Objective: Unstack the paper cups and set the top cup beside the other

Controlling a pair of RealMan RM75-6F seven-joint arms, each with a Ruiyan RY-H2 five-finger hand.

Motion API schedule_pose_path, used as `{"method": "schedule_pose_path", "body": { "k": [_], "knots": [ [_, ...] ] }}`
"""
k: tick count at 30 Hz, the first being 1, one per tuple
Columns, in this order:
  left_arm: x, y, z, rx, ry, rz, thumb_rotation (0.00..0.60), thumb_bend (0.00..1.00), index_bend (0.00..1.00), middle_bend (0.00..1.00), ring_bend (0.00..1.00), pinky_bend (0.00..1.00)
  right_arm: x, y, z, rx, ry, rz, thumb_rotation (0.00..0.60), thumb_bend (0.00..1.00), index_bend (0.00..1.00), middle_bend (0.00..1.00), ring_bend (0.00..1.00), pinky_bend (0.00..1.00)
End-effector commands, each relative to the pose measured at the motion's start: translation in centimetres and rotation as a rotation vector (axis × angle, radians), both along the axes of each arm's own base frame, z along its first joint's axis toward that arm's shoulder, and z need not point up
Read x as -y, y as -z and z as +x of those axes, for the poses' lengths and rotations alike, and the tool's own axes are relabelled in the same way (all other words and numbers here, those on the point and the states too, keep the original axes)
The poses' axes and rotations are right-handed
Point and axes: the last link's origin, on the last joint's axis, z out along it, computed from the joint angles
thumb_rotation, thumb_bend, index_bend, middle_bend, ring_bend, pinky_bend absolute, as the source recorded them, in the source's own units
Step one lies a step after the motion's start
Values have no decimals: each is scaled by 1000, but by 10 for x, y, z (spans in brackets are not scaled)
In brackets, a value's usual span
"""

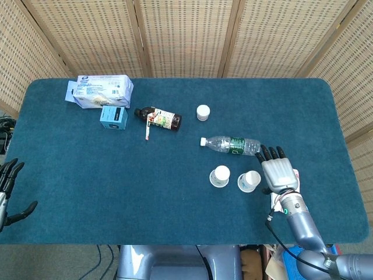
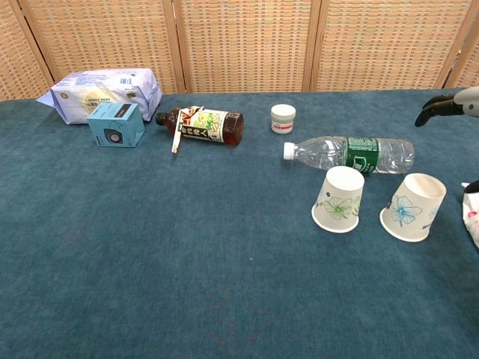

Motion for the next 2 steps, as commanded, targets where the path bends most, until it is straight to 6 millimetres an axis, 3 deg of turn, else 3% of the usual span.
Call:
{"method": "schedule_pose_path", "body": {
  "k": [1, 2],
  "knots": [
    [0, 0, -2, 3, -6, -4, 600, 270, 0, 0, 0, 0, -37, -16, -8, 96, -110, -87, 600, 194, 106, 0, 0, 0],
    [-1, 0, -2, 6, -9, -5, 600, 270, 0, 0, 0, 0, -44, -17, -11, 111, -119, -95, 600, 190, 106, 0, 0, 0]
  ]
}}
